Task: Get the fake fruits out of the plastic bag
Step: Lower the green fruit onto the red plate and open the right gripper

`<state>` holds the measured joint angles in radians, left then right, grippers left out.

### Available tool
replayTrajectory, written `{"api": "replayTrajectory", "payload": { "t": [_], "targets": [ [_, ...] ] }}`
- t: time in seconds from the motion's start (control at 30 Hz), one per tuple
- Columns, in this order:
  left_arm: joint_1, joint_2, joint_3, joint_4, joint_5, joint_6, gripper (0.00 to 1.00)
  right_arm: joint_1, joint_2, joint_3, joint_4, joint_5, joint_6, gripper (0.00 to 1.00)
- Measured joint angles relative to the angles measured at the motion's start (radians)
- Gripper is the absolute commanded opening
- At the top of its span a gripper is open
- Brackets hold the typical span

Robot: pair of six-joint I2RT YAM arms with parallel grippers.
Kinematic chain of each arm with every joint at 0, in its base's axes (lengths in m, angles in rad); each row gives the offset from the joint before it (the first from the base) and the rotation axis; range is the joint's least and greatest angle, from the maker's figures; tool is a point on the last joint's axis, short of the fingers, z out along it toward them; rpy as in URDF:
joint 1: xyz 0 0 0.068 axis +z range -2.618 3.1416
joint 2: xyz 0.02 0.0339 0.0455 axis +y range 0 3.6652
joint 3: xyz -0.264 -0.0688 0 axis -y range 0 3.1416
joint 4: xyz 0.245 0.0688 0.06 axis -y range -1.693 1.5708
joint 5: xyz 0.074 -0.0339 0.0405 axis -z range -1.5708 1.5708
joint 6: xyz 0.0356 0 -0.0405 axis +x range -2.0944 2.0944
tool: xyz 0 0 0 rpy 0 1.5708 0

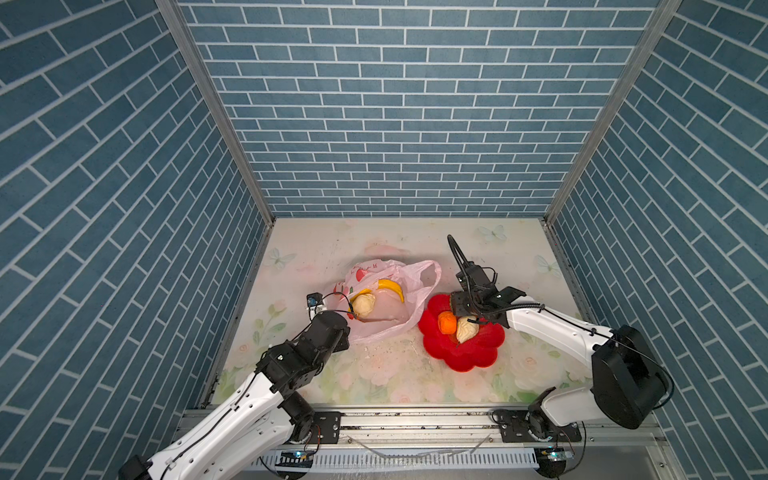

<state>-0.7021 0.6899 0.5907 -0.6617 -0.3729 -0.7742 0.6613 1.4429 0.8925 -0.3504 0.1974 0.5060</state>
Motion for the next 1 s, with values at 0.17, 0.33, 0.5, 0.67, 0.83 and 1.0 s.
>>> {"api": "replayTrajectory", "payload": {
  "t": [0.17,0.33,0.5,0.67,0.83,1.0],
  "targets": [
    [0.000,0.000,0.004,-0.009,0.000,0.001,0.00,-0.002,0.013,-0.016,0.016,-0.008,0.013,0.33],
    [0.000,-0.001,0.009,-0.015,0.000,0.001,0.00,-0.002,0.017,-0.030,0.026,-0.010,0.013,0.35],
    [0.000,0.000,0.011,-0.017,0.000,0.002,0.00,-0.003,0.017,-0.045,0.031,-0.010,0.014,0.38],
    [0.000,-0.001,0.014,-0.019,0.000,0.003,0.00,-0.005,0.023,-0.055,0.038,-0.011,0.014,0.40],
    [0.000,-0.002,0.015,-0.022,0.000,0.003,0.00,-0.007,0.040,-0.056,0.048,-0.011,0.014,0.45],
    [0.000,-0.004,0.015,-0.023,0.000,0.004,0.00,-0.008,0.053,-0.056,0.053,-0.011,0.014,0.50]
  ]
}}
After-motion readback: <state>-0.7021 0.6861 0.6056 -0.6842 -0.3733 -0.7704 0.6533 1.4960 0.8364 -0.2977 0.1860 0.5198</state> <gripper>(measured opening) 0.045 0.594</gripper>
